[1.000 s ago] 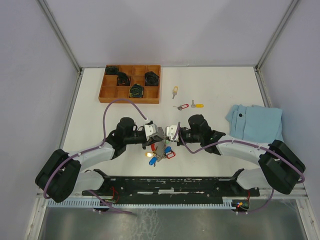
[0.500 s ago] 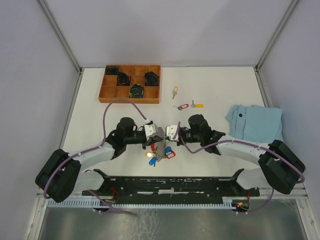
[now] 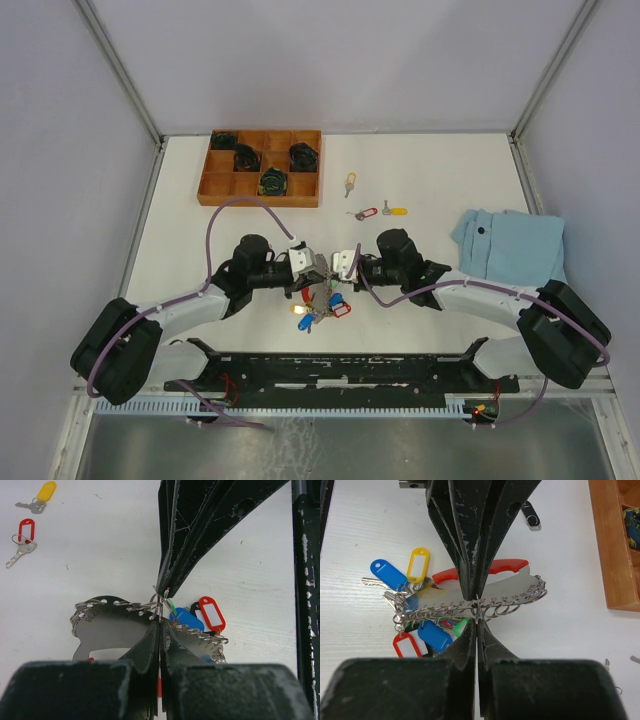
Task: Put the keys on the keyring
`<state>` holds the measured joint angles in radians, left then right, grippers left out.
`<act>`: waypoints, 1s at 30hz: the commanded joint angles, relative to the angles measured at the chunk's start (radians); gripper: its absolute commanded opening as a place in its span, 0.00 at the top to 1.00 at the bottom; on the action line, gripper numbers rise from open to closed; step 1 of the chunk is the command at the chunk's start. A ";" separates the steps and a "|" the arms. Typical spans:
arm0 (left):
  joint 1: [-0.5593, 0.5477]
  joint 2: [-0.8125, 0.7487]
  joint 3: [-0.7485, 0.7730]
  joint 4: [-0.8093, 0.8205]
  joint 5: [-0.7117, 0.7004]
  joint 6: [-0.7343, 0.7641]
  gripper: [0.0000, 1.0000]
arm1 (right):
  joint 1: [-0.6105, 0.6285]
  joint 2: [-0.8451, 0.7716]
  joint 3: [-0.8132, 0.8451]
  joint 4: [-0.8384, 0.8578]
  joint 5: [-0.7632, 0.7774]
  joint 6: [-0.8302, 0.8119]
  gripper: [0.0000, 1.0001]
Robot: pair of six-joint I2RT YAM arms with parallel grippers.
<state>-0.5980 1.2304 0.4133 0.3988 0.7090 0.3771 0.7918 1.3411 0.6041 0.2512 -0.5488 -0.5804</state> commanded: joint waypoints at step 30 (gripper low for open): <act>-0.005 -0.002 0.012 0.063 0.030 0.008 0.97 | 0.000 0.000 0.009 0.050 -0.007 0.033 1.00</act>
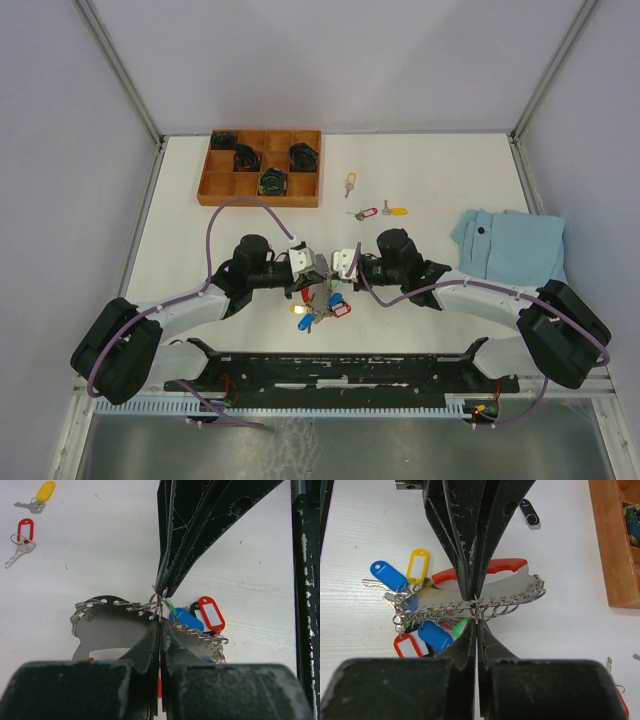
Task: Put the keys on the keyring
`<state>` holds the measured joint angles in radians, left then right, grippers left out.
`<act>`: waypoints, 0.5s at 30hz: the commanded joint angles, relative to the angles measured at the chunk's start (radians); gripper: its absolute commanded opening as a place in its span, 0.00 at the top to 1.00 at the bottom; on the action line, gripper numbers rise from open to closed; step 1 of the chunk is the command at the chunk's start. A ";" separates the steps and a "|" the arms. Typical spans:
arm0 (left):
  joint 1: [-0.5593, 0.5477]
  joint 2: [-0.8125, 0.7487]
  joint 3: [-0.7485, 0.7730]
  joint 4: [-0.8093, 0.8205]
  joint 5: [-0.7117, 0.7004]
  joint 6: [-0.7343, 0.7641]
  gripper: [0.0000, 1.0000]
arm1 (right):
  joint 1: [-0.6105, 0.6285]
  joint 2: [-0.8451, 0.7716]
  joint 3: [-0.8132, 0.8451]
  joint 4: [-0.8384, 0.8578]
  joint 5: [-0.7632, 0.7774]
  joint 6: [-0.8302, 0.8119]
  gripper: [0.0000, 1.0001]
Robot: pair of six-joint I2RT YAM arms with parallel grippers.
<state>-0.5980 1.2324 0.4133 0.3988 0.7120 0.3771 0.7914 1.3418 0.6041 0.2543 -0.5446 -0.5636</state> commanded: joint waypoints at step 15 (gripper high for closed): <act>-0.005 -0.002 0.012 0.064 0.033 0.008 0.97 | 0.000 0.012 0.020 0.042 -0.045 0.025 0.99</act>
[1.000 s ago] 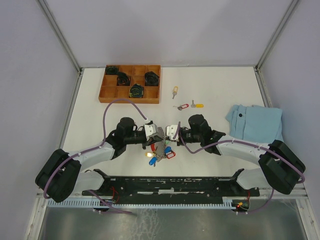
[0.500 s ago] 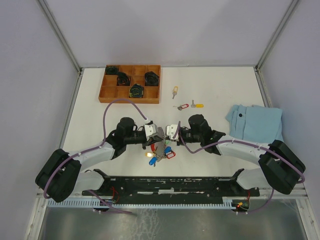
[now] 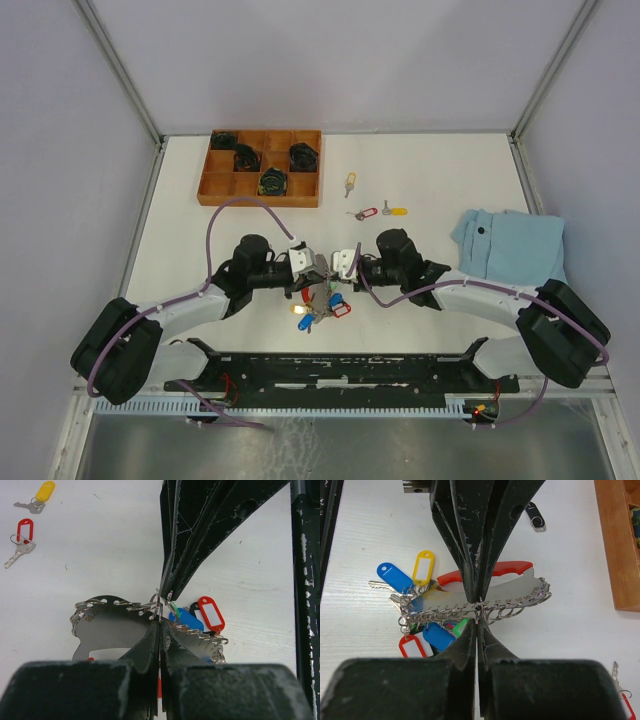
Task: Put the keys on the keyring
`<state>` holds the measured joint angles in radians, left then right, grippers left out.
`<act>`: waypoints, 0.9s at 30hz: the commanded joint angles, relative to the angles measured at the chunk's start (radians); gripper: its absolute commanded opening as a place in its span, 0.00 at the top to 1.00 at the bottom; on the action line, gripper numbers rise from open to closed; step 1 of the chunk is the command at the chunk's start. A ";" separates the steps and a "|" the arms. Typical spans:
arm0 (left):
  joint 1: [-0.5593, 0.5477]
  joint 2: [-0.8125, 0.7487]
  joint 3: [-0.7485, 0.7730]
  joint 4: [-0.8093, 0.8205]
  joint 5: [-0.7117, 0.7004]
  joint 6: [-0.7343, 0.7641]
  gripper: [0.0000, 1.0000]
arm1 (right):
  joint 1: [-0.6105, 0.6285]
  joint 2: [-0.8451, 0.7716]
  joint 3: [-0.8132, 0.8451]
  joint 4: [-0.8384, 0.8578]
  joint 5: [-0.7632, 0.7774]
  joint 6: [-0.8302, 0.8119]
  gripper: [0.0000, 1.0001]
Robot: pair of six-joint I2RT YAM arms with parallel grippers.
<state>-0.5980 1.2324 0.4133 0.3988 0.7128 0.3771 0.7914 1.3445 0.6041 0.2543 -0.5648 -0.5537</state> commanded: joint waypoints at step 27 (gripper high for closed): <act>-0.005 0.000 0.012 0.066 0.017 0.008 0.97 | -0.004 -0.030 -0.003 0.048 0.043 0.026 0.99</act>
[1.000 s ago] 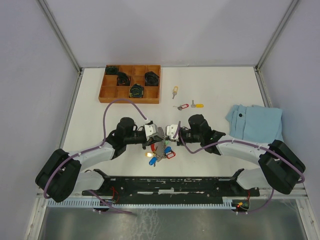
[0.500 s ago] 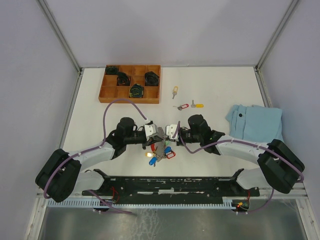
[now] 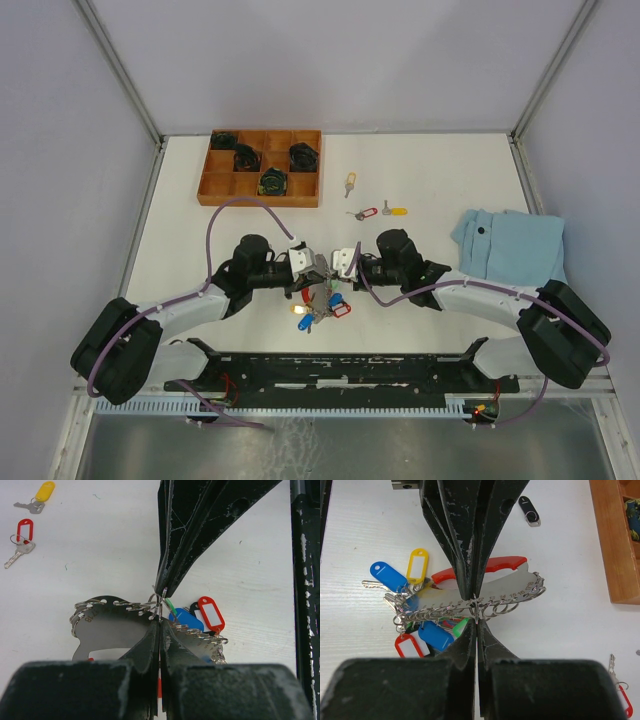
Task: Put the keys on the keyring
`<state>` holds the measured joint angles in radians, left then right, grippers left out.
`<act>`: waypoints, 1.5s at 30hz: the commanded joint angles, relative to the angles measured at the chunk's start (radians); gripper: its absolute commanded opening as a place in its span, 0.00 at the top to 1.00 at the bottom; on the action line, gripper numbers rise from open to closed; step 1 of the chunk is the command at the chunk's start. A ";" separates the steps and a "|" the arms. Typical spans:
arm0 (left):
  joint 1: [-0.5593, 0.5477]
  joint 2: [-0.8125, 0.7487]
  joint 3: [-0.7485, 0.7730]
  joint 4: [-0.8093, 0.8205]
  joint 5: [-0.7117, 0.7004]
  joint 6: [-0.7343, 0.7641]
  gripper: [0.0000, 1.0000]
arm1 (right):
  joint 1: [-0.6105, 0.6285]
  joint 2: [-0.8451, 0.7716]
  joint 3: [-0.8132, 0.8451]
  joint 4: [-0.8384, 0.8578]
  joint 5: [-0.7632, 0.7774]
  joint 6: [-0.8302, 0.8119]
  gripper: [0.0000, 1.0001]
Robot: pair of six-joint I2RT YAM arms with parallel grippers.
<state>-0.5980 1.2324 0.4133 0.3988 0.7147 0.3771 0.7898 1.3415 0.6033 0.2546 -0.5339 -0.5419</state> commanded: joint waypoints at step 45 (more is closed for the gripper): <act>-0.005 -0.002 0.008 0.074 0.028 0.013 0.97 | -0.006 -0.015 0.005 0.031 -0.006 0.020 0.99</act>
<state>-0.5980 1.2392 0.4133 0.3996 0.7166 0.3771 0.7891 1.3415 0.6033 0.2546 -0.5396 -0.5377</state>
